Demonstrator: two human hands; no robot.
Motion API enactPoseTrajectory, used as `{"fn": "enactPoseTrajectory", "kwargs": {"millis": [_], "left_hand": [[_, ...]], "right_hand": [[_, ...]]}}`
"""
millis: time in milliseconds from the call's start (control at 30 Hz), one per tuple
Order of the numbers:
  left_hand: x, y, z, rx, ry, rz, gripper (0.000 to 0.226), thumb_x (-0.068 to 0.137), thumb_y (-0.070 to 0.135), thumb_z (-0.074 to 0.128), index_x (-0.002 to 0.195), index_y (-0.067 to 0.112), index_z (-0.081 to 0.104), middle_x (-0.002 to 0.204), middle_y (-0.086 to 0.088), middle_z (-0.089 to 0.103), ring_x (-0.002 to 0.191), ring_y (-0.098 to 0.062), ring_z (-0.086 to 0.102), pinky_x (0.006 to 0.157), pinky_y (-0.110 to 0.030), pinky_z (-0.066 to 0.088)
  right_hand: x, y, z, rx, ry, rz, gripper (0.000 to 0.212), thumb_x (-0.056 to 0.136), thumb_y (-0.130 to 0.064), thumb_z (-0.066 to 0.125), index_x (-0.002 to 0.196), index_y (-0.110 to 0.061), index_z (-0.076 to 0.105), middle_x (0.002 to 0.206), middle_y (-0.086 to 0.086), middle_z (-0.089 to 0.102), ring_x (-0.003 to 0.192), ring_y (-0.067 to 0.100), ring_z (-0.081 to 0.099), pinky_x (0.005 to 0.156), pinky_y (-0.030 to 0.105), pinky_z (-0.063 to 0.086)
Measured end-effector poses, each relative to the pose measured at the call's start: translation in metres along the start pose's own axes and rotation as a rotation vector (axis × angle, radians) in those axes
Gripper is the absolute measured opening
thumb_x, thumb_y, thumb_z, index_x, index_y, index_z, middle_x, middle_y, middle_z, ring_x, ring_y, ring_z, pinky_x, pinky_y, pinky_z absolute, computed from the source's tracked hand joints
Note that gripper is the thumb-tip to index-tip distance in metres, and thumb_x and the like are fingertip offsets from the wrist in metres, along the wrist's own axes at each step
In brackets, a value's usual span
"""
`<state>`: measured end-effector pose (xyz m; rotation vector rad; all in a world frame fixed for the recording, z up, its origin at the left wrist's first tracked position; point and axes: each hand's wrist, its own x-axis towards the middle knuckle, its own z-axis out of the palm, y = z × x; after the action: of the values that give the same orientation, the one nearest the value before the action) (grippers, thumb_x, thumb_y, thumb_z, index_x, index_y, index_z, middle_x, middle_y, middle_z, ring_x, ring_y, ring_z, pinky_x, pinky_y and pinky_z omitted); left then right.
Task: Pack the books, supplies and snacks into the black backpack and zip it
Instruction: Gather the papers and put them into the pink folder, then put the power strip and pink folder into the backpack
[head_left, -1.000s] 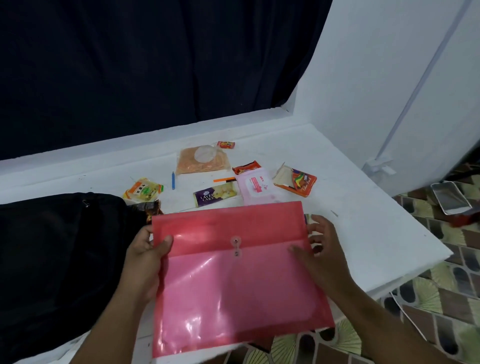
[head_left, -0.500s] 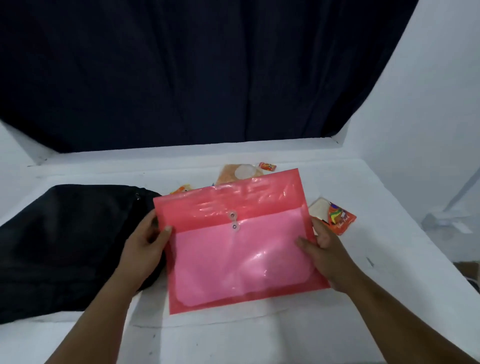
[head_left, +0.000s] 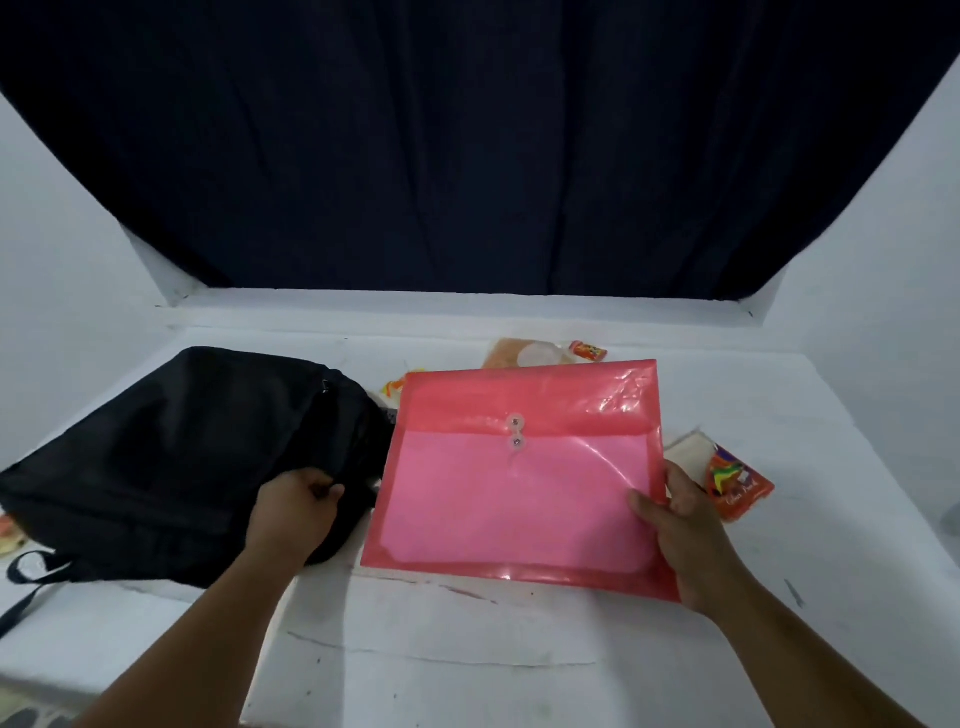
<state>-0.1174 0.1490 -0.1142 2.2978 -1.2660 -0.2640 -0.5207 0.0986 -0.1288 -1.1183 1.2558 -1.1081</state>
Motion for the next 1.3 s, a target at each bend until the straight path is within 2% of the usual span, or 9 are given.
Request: {"fn": "enactPoseTrajectory", "kwargs": {"millis": [267, 467, 600, 667, 733, 833, 1000, 1200, 1300], "left_hand": [[0.005, 0.008, -0.02, -0.122, 0.148, -0.027, 0.01, 0.093, 0.002, 0.05, 0.101, 0.005, 0.054, 0.086, -0.011, 0.057, 0.079, -0.031, 0.052, 0.074, -0.039, 0.043], [0.017, 0.006, -0.054, -0.642, 0.143, -0.243, 0.017, 0.09, 0.004, 0.051, 0.085, 0.019, 0.058, 0.086, -0.015, 0.072, 0.077, -0.032, 0.07, 0.077, -0.041, 0.055], [0.013, 0.001, -0.047, -0.219, 0.0, -0.087, 0.019, 0.086, 0.03, 0.076, 0.095, 0.026, 0.061, 0.088, 0.001, 0.072, 0.084, -0.019, 0.065, 0.086, -0.033, 0.051], [0.006, 0.0, -0.033, -0.008, -0.093, -0.021, 0.018, 0.083, 0.046, 0.077, 0.094, 0.035, 0.067, 0.089, 0.005, 0.072, 0.092, -0.019, 0.065, 0.089, -0.032, 0.05], [0.003, -0.004, -0.025, 0.116, -0.089, -0.003, 0.005, 0.086, 0.041, 0.072, 0.082, 0.04, 0.072, 0.091, 0.007, 0.075, 0.096, -0.023, 0.066, 0.09, -0.037, 0.051], [0.008, -0.006, -0.023, -0.022, -0.044, -0.069, 0.021, 0.09, 0.019, 0.062, 0.078, 0.036, 0.067, 0.095, 0.001, 0.075, 0.087, -0.023, 0.064, 0.087, -0.036, 0.051], [0.01, 0.002, -0.056, -0.205, 0.193, -0.021, 0.009, 0.099, 0.007, 0.047, 0.097, 0.007, 0.056, 0.089, -0.015, 0.062, 0.06, -0.022, 0.052, 0.055, -0.024, 0.043], [0.021, -0.019, -0.102, -0.125, 0.366, 0.168, 0.044, 0.081, -0.017, 0.039, 0.11, 0.009, 0.058, 0.09, -0.018, 0.059, 0.081, -0.03, 0.052, 0.078, -0.038, 0.043], [0.026, -0.03, -0.121, -0.101, 0.37, 0.285, 0.027, 0.088, -0.001, 0.049, 0.109, 0.009, 0.062, 0.093, -0.019, 0.057, 0.085, -0.028, 0.05, 0.081, -0.038, 0.043]], "right_hand": [[0.006, 0.006, 0.011, 0.05, -0.023, 0.04, 0.034, 0.093, -0.009, 0.063, 0.121, -0.028, 0.062, 0.112, -0.002, 0.072, 0.106, 0.024, 0.067, 0.092, 0.047, 0.055], [0.005, 0.006, 0.015, 0.048, -0.012, 0.045, 0.033, 0.093, -0.01, 0.063, 0.122, -0.027, 0.061, 0.112, -0.004, 0.072, 0.107, 0.023, 0.066, 0.092, 0.044, 0.054], [0.002, 0.008, 0.019, 0.036, -0.014, 0.063, 0.034, 0.094, -0.013, 0.064, 0.124, -0.029, 0.06, 0.113, -0.004, 0.071, 0.109, 0.023, 0.065, 0.094, 0.047, 0.054], [0.0, 0.007, 0.022, 0.036, -0.016, 0.067, 0.035, 0.094, -0.013, 0.063, 0.124, -0.03, 0.06, 0.114, -0.003, 0.071, 0.108, 0.023, 0.065, 0.093, 0.046, 0.054], [-0.003, 0.006, 0.024, 0.023, -0.022, 0.066, 0.035, 0.094, -0.015, 0.064, 0.125, -0.031, 0.06, 0.115, -0.004, 0.071, 0.109, 0.023, 0.065, 0.094, 0.047, 0.054], [-0.007, 0.003, 0.025, 0.013, -0.02, 0.071, 0.037, 0.094, -0.016, 0.064, 0.127, -0.029, 0.059, 0.115, -0.004, 0.07, 0.109, 0.022, 0.064, 0.089, 0.042, 0.055], [-0.015, -0.002, 0.03, 0.013, -0.017, 0.073, 0.037, 0.095, -0.015, 0.062, 0.13, -0.026, 0.057, 0.116, -0.003, 0.068, 0.109, 0.021, 0.063, 0.087, 0.039, 0.053], [-0.021, -0.007, 0.056, 0.031, -0.039, 0.092, 0.033, 0.095, -0.012, 0.061, 0.126, -0.024, 0.059, 0.112, -0.001, 0.071, 0.105, 0.023, 0.066, 0.085, 0.041, 0.055], [-0.025, -0.01, 0.077, 0.041, -0.021, 0.093, 0.032, 0.094, -0.011, 0.062, 0.123, -0.024, 0.061, 0.108, -0.001, 0.073, 0.103, 0.025, 0.068, 0.084, 0.042, 0.057]]}}
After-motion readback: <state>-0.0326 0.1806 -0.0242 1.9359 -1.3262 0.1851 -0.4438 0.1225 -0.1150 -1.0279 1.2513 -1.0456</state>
